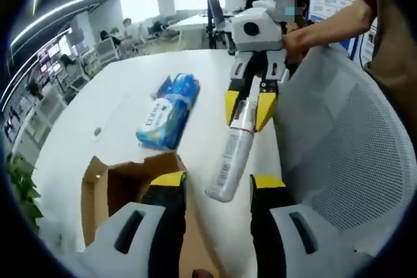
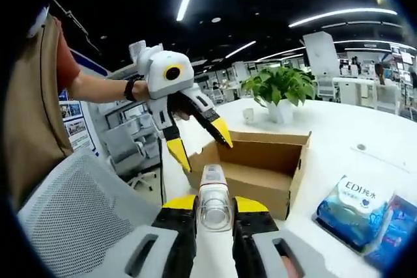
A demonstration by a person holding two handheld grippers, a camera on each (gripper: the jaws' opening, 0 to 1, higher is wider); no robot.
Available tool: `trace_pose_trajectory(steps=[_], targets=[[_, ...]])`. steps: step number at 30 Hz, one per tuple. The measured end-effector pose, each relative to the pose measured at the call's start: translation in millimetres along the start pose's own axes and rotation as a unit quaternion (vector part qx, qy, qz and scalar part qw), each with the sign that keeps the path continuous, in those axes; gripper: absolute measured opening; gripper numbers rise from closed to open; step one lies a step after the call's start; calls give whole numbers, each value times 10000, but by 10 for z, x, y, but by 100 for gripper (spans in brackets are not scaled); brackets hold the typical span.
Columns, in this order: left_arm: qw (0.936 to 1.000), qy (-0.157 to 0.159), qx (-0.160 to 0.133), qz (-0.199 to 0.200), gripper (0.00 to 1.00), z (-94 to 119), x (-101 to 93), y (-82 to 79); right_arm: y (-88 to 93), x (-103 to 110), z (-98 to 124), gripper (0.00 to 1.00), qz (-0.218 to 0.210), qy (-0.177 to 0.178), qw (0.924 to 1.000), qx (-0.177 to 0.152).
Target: Operate the shoe box by opening the lid, removing the specified soft item, and placing it in the target area until the item is outside and the box remains undamaged.
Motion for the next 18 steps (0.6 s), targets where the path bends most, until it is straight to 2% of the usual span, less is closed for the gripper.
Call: trace_pose_trajectory(steps=[2, 4, 9, 12, 14, 18], targets=[[9994, -145, -187, 253, 37, 23, 2, -1, 22, -17, 34, 15, 11, 64, 10000, 68], [9990, -218, -190, 340, 37, 37, -10, 36, 48, -37, 69, 15, 33, 115, 9998, 143], [9948, -571, -405, 742, 37, 37, -42, 105, 90, -58, 156, 15, 33, 141, 9997, 218], [9899, -708, -604, 1068, 37, 44, -94, 142, 111, -76, 205, 15, 56, 156, 9994, 294], [9880, -816, -632, 1152, 37, 53, -109, 173, 117, -95, 243, 16, 55, 178, 9993, 322], [9794, -1166, -767, 1457, 39, 87, -107, 247, 137, -131, 318, 16, 46, 231, 9990, 370]])
Point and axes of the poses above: the point that each gripper's makers call its tool centre point, and the gripper's own axes: z roughly backward along the fingers, x roughly to its left, y roughly out of its underside, the point moved 8 cm from there along z, roughly backward along the fingers
